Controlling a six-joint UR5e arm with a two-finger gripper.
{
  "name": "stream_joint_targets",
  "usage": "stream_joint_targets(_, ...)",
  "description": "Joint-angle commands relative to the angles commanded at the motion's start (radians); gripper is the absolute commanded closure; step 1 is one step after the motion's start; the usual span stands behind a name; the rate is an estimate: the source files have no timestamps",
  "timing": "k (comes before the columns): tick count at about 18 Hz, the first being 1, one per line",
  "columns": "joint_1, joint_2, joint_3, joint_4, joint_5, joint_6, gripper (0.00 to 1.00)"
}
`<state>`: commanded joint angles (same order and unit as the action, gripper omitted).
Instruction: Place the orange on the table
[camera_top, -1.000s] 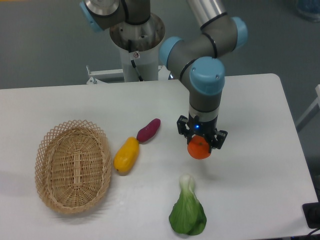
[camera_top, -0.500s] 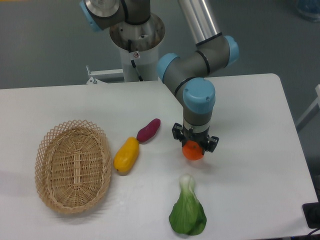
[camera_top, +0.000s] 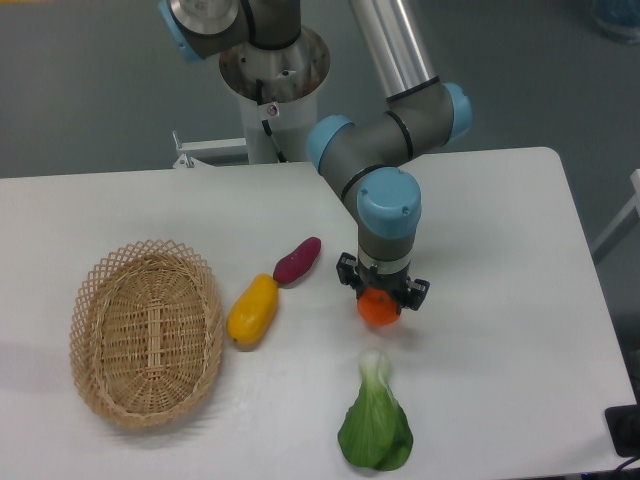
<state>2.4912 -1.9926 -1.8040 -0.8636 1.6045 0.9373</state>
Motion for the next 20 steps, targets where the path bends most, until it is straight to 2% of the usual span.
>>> stream_joint_targets(4, 0.000, 0.002, 0.003, 0.002, 0.000, 0.000, 0.20)
stream_joint_targets(7, 0.000, 0.008, 0.003, 0.002, -0.002, 0.002, 0.15)
stream_joint_targets(8, 0.002, 0.011, 0.005, 0.002, -0.003, 0.000, 0.03)
stream_joint_targets(9, 0.002, 0.012, 0.006, 0.000, -0.002, -0.002, 0.00)
stream_joint_targets(17, 0.005, 0.052, 0.083, -0.018, -0.011, 0.002, 0.00)
stream_joint_targets(20, 0.008, 0.064, 0.089, -0.018, -0.011, 0.011, 0.00)
